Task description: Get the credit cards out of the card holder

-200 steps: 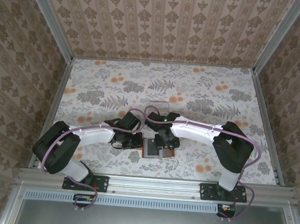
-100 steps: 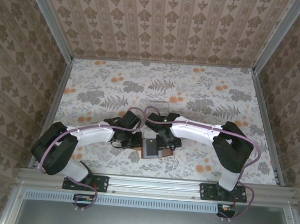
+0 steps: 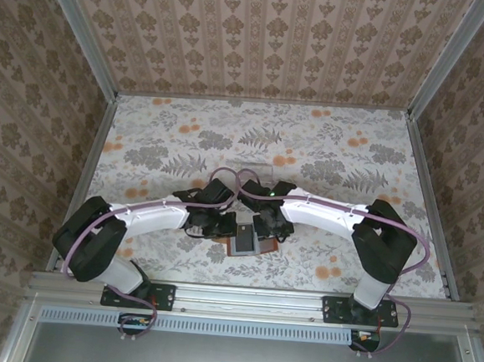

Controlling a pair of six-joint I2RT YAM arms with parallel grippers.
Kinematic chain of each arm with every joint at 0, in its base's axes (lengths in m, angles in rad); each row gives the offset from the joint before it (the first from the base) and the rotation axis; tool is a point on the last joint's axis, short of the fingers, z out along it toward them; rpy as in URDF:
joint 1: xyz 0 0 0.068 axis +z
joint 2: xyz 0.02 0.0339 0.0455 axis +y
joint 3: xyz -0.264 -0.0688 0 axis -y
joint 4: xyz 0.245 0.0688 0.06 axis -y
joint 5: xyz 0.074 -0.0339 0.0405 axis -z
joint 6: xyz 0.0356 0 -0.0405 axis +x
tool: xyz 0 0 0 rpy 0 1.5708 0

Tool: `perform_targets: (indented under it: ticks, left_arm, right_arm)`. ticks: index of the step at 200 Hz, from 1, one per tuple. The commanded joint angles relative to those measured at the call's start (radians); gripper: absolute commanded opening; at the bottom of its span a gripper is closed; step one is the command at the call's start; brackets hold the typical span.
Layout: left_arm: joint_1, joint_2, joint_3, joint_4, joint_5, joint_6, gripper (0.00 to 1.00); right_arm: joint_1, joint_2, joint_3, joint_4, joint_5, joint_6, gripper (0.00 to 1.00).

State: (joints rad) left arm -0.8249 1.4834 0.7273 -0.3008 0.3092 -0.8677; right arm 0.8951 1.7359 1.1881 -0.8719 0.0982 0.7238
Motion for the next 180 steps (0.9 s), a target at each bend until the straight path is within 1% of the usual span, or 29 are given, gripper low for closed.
perform_targets:
  ticks: [1, 27, 62, 81, 98, 129, 153, 180]
  left_arm:
    - [-0.014, 0.036, 0.021, 0.012, 0.013, -0.011, 0.09]
    - [-0.015, 0.060, 0.037, 0.010, 0.019, -0.003, 0.09]
    - [-0.015, 0.070, 0.072, -0.033, 0.004, 0.022, 0.09]
    - [-0.017, 0.063, 0.085, -0.067, -0.011, 0.034, 0.09]
    - [-0.016, 0.044, 0.091, -0.087, -0.024, 0.039, 0.09]
    - [-0.016, 0.020, 0.114, -0.115, -0.028, 0.048, 0.09]
    - [-0.021, 0.025, 0.121, -0.113, -0.019, 0.046, 0.10]
    - [-0.031, 0.054, 0.127, -0.103, -0.003, 0.048, 0.10]
  right_arm:
    - [-0.008, -0.012, -0.032, 0.022, -0.030, -0.011, 0.39]
    - [-0.006, -0.020, -0.063, 0.035, -0.047, 0.007, 0.35]
    - [-0.006, -0.080, -0.118, 0.060, -0.057, 0.043, 0.28]
    - [-0.007, -0.100, -0.138, 0.069, -0.060, 0.054, 0.27]
    - [-0.007, -0.104, -0.140, 0.062, -0.056, 0.056, 0.29]
    - [-0.005, -0.117, -0.115, 0.018, -0.018, 0.057, 0.37]
    - [-0.005, -0.139, -0.085, -0.004, 0.004, 0.054, 0.41]
    - [-0.006, -0.156, -0.058, -0.005, -0.001, 0.048, 0.41]
